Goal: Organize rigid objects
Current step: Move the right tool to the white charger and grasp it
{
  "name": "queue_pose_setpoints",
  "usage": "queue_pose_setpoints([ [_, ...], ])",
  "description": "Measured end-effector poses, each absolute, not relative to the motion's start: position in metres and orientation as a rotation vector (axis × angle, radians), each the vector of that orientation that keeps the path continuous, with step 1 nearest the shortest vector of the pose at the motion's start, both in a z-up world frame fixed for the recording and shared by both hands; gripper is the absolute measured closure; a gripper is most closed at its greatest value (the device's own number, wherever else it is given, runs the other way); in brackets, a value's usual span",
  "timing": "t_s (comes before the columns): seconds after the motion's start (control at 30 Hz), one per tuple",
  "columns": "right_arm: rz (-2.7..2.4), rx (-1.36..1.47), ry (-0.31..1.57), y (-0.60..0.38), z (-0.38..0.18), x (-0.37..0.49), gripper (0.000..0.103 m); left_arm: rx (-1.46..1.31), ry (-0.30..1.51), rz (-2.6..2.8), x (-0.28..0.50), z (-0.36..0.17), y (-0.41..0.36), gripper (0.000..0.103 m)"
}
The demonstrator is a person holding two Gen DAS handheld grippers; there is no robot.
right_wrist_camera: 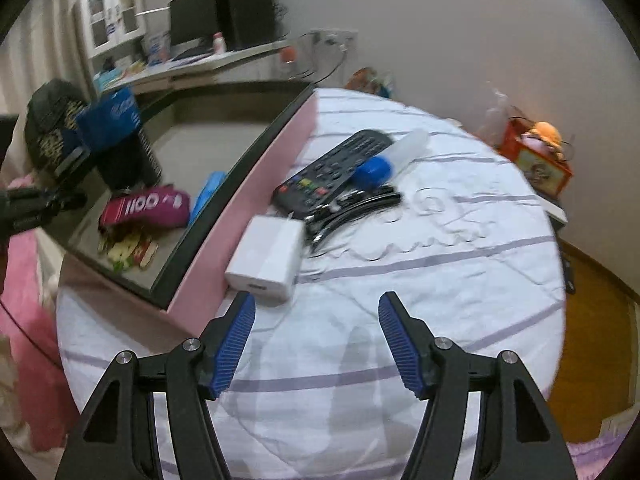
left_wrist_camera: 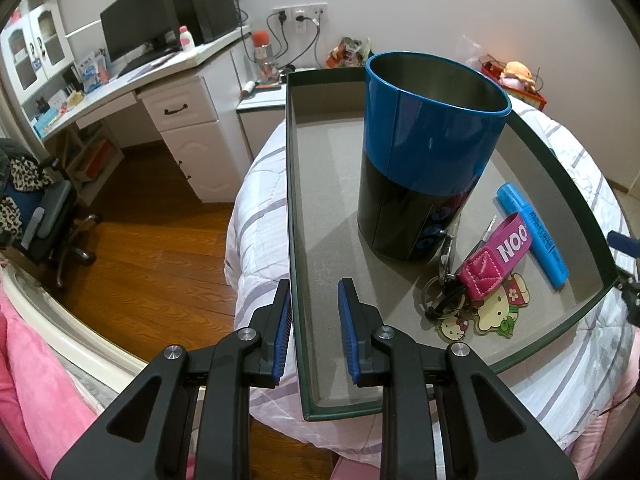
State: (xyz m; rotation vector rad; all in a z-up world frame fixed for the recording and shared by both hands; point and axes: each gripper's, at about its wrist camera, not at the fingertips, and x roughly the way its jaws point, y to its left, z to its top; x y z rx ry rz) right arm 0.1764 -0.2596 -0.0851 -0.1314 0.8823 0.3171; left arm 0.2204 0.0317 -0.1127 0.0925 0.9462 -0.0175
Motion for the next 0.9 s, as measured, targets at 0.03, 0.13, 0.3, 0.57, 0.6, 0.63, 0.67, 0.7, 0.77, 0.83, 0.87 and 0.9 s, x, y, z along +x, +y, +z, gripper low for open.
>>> queue_pose_setpoints([
  [0.03,0.332,-0.134,0.886,-0.257,-0.087,0.178,0.037,0.094,0.947,-0.017,0.220,-0.113,0.032,0.081],
  [0.13,0.369,-0.146,0.897,-0.253,-0.093,0.184,0.037,0.097,0.947,-0.015,0.220,-0.112,0.030,0.082],
  [0.3,0.357,-0.142,0.896,-0.255,-0.097,0.194,0.037,0.099,0.948,-0.015,0.219,-0.112,0.030,0.082],
  [0.57,0.246,-0.037,0.873,-0.288,-0.096,0.201,0.036,0.099,0.948,-0.016,0.219,-0.112,0.029,0.082],
  [0.6,0.269,-0.033,0.870,-0.288,-0.094,0.200,0.036,0.099,0.948,-0.016,0.219,-0.112,0.029,0.082],
  [0.63,0.297,-0.037,0.866,-0.286,-0.093,0.197,0.036,0.099,0.948,-0.015,0.219,-0.112,0.029,0.082],
  [0.67,0.315,-0.048,0.862,-0.282,-0.091,0.195,0.036,0.099,0.948,-0.015,0.219,-0.112,0.029,0.082],
  [0.7,0.339,-0.070,0.861,-0.276,-0.090,0.193,0.036,0.099,0.948,-0.015,0.219,-0.112,0.029,0.082],
  [0.77,0.370,-0.103,0.854,-0.267,-0.089,0.192,0.036,0.099,0.947,-0.015,0.219,-0.112,0.029,0.082],
  [0.83,0.391,-0.129,0.859,-0.260,-0.092,0.196,0.036,0.099,0.948,-0.016,0.219,-0.112,0.029,0.082],
  [0.87,0.400,-0.142,0.859,-0.255,-0.093,0.198,0.036,0.100,0.948,-0.016,0.219,-0.112,0.029,0.081],
  [0.9,0.411,-0.147,0.857,-0.253,-0.096,0.201,0.036,0.100,0.948,-0.016,0.219,-0.112,0.029,0.082],
])
